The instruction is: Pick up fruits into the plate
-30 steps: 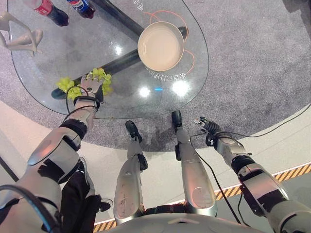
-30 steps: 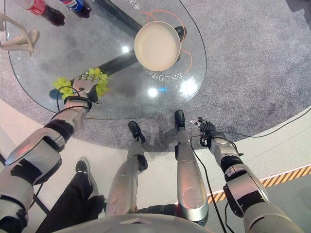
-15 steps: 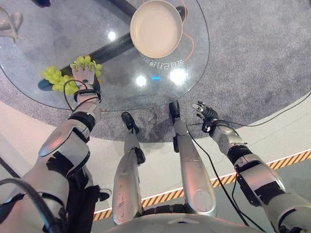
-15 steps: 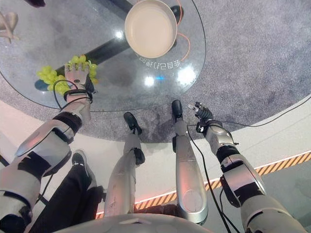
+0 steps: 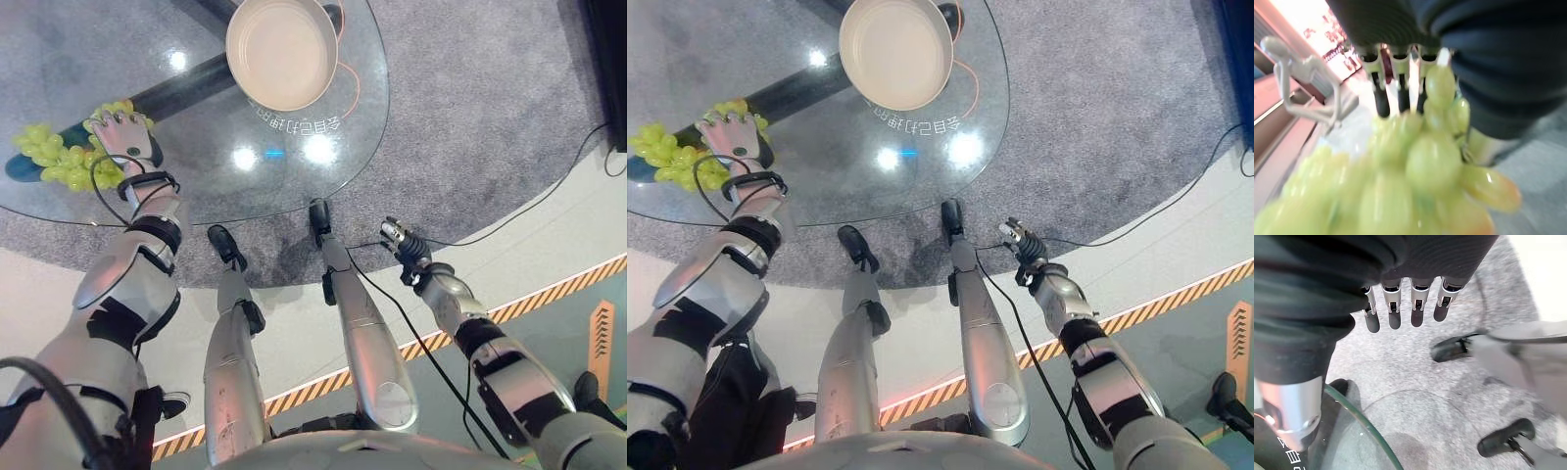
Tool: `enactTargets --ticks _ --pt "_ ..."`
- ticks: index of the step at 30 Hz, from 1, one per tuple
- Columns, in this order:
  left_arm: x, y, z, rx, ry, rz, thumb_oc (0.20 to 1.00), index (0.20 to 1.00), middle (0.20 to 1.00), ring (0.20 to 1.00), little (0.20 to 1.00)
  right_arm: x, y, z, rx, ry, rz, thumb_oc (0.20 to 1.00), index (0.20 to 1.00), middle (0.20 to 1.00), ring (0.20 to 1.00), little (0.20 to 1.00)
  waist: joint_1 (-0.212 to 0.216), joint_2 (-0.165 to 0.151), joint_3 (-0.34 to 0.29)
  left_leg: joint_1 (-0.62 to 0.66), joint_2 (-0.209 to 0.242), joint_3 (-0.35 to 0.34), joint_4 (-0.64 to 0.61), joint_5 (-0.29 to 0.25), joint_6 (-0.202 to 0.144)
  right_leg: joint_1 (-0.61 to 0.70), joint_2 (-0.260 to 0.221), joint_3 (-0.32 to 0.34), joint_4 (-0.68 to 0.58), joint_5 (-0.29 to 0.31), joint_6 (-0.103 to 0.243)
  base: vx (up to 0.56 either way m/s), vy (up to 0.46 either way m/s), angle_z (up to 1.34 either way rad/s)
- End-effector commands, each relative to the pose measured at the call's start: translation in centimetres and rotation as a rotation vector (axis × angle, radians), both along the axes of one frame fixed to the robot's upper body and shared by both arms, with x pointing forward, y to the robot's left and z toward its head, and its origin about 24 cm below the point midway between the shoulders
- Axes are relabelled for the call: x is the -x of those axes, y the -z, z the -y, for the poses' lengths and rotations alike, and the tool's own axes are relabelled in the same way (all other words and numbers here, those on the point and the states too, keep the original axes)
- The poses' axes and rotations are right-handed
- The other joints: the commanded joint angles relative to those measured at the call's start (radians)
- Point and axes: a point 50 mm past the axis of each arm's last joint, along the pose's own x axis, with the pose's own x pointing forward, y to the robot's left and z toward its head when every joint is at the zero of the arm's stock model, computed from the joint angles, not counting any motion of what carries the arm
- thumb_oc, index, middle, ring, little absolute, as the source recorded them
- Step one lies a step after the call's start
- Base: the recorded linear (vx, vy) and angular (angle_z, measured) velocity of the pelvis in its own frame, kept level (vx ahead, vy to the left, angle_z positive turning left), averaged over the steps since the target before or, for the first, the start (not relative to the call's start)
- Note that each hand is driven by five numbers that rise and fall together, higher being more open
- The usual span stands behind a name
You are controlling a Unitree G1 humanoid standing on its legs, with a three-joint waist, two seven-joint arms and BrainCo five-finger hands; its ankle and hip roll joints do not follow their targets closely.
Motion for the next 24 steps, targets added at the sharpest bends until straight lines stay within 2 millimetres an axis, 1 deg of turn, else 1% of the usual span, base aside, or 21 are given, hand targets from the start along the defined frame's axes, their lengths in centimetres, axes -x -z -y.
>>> enactTargets --ticks 1,6,12,18,20,21,24 --pt "2.0 -0.3 -4.2 0.022 -0.174 -0.022 0.200 0.200 0.200 0.200 0.200 -0.1 -0.7 -1.3 -0.067 -0.019 0.064 1.000 1.000 1.000 1.000 1.000 0.020 -0.055 0.048 -0.011 -0.033 -0.070 0.097 -0.117 -0.032 0.027 0.084 -0.053 0.009 0.007 -0.011 0.00 -0.036 -0.01" --pt "1.8 -0.7 -4.3 0.039 -0.145 -0.001 0.200 0.200 0.200 0.200 0.200 -0.2 -0.8 -1.8 -0.075 -0.024 0.065 1.000 1.000 1.000 1.000 1.000 0.028 -0.056 0.048 -0.003 -0.033 -0.078 0.087 -0.113 -0.031 0.037 0.079 -0.060 0.002 0.010 -0.011 0.00 -0.006 0.00" --pt "1.5 -0.8 -4.0 0.102 -0.093 0.040 0.200 0.200 0.200 0.200 0.200 -0.3 -0.7 -1.8 -0.063 -0.020 0.065 1.000 1.000 1.000 1.000 1.000 0.038 -0.049 0.048 0.025 -0.035 -0.082 0.069 -0.108 -0.030 0.065 0.075 -0.063 -0.005 0.007 -0.011 0.00 0.000 0.00" --pt "0.8 -1.2 -3.3 0.220 0.013 0.125 0.200 0.200 0.200 0.200 0.200 -0.7 -1.4 -1.6 -0.028 -0.036 0.089 1.000 1.000 1.000 1.000 1.000 0.050 -0.030 0.048 0.080 -0.038 -0.079 0.037 -0.096 -0.030 0.115 0.067 -0.068 -0.015 0.000 -0.009 0.00 0.000 0.00" --pt "0.4 -1.8 -2.9 0.275 0.061 0.166 0.200 0.200 0.200 0.200 0.200 -0.9 -1.9 -1.6 0.004 -0.046 0.106 1.000 1.000 1.000 1.000 1.000 0.056 -0.022 0.048 0.091 -0.039 -0.079 0.032 -0.090 -0.030 0.126 0.062 -0.071 -0.018 0.002 -0.009 0.00 0.000 0.00" --pt "0.2 -1.8 -2.5 0.321 0.099 0.197 0.200 0.200 0.200 0.200 0.200 -1.0 -2.1 -1.6 0.027 -0.054 0.115 1.000 1.000 1.000 1.000 1.000 0.061 -0.016 0.048 0.109 -0.041 -0.079 0.027 -0.092 -0.031 0.145 0.059 -0.072 -0.017 -0.007 -0.008 0.02 0.013 0.04" --pt "-0.1 -2.2 -2.1 0.389 0.166 0.244 0.200 0.200 0.200 0.200 0.200 -1.1 -2.6 -1.6 0.066 -0.069 0.139 1.000 1.000 1.000 1.000 1.000 0.070 -0.005 0.048 0.123 -0.044 -0.080 0.023 -0.088 -0.030 0.160 0.057 -0.076 -0.018 -0.009 -0.010 0.03 0.006 0.08"
